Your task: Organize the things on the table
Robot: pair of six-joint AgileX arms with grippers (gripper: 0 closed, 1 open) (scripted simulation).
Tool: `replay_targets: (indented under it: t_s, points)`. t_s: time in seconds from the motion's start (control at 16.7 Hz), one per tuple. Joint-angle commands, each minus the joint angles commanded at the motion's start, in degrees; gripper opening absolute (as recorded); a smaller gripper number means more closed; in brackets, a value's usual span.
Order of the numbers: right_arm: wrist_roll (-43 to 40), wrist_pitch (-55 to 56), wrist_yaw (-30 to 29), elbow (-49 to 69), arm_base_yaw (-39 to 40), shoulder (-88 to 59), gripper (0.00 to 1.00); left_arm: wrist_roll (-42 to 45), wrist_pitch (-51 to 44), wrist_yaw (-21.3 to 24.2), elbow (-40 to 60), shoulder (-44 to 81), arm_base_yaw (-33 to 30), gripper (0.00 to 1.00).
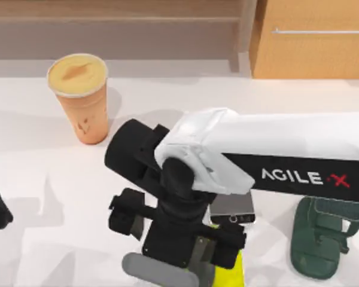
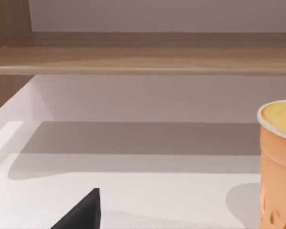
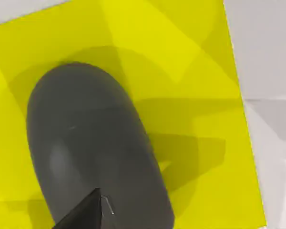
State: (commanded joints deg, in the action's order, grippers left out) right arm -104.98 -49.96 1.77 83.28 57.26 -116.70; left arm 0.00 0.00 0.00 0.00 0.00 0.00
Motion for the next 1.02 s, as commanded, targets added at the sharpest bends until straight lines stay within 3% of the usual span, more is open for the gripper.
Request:
replay_targets:
  t_s: [0.48,1.02]
  points:
    - [45.32,0.53,1.04,8.61,-0.71,-3.42,1.0,0.0,0.0,0.0,0.0,0.0,0.0,1.0]
    - [102.49,-7.53,0.26,16.21,-9.62,-7.0,1.0,0.0,0.0,0.0,0.0,0.0,0.0,1.0]
